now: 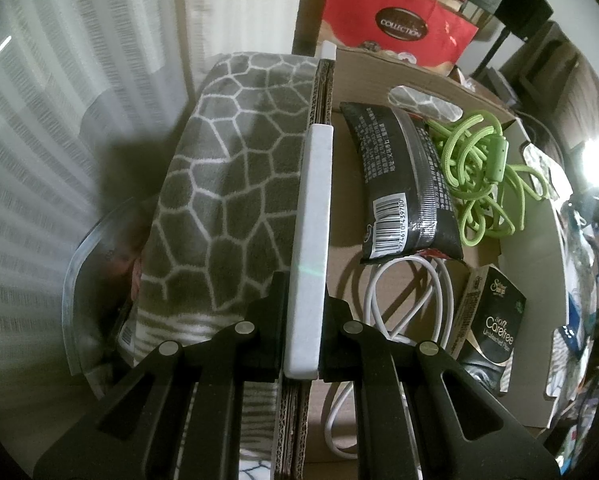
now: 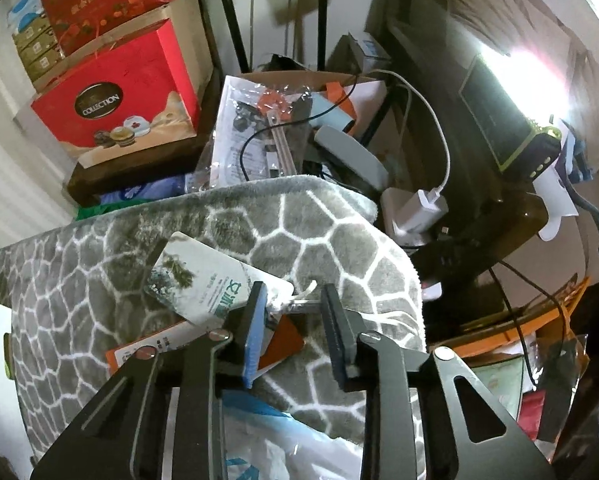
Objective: Organize objects
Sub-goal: 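Move the right gripper to the white tag card and grasp it, then carry the white tag card into the box with the right gripper and release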
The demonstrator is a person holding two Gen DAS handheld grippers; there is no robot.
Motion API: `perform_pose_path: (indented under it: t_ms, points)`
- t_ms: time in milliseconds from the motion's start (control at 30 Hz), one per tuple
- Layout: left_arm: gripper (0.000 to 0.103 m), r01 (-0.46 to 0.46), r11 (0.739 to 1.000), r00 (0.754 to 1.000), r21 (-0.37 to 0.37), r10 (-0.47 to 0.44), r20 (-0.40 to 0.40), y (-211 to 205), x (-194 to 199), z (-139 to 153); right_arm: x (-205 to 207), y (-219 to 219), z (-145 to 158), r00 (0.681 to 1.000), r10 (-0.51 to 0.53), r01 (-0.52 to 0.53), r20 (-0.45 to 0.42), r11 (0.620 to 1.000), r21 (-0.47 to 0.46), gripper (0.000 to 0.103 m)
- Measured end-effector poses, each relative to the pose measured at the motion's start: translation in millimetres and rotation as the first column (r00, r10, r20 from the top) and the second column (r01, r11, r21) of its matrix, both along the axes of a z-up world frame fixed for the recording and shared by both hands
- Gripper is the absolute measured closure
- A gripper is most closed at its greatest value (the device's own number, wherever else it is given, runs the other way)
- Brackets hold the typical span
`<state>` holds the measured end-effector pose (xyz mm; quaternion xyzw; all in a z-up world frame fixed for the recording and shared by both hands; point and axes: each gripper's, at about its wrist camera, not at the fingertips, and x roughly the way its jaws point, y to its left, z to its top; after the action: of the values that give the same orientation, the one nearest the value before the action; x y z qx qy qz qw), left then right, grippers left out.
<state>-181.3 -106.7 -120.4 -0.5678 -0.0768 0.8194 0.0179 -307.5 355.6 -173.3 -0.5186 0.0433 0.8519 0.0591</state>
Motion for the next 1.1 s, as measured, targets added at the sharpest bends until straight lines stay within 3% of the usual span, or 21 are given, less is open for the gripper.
perform_pose_path:
  t_ms: [100,167,667,1100]
  points:
    - [0.092,0.0,1.0,1.0,0.002,0.0,0.0,0,0,0,2,2,1,1.0,-0.008,0.008,-0.009,1.0,-0.009,0.087]
    - [0.092,0.001,1.0,1.0,0.001,-0.001,0.001,0,0,0,4,2,4,1.0,-0.01,0.009,-0.015,1.0,-0.019,0.098]
    - [0.092,-0.003,1.0,1.0,0.0,0.003,0.005,-1,1,-2,19,-10,73,0.988,0.033,-0.038,-0.154,0.999,-0.028,0.098]
    - [0.092,-0.008,1.0,1.0,0.004,0.008,0.013,-1,-1,-1,32,-46,137,0.962,0.142,-0.141,-0.235,0.99,0.022,0.098]
